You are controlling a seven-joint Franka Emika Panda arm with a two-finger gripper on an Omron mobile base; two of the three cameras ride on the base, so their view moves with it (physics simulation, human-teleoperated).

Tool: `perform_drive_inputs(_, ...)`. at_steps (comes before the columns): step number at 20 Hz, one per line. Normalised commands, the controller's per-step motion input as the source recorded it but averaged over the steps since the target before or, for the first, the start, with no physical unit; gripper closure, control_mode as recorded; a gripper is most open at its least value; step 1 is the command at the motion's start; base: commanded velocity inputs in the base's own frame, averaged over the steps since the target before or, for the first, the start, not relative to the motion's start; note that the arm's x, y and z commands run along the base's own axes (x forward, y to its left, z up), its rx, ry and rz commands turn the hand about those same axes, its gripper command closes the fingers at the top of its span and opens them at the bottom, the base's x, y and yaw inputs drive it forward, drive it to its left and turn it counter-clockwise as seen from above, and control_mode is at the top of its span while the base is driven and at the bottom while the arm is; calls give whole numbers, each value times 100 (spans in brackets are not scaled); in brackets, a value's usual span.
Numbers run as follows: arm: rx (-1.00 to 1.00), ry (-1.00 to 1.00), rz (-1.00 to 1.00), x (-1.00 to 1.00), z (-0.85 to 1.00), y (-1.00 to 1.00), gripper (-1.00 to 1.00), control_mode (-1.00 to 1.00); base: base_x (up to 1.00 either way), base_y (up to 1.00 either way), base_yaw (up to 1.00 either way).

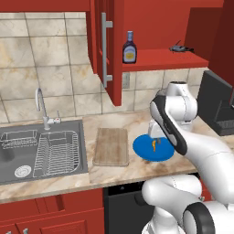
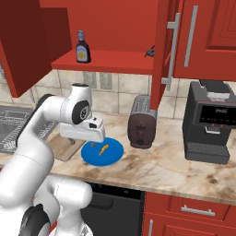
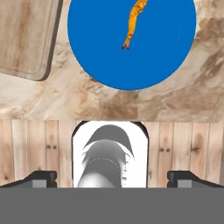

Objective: Pick the shrimp from the plate and place it on the cutting board. Then pick the condiment bottle from the cabinet and place it next to the cutting board.

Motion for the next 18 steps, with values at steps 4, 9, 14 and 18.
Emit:
perform_drive_inputs(4,0,2,-3,0,-26,-4,-100,-100,0,0,0)
perform_drive_inputs(9,0,0,-4,7,-24,-2,-100,-100,0,0,0)
perform_drive_inputs(14,0,0,-6,16,-15,0,-100,-100,0,0,0)
perform_drive_inputs(18,0,0,-6,20,-14,-3,-100,-100,0,0,0)
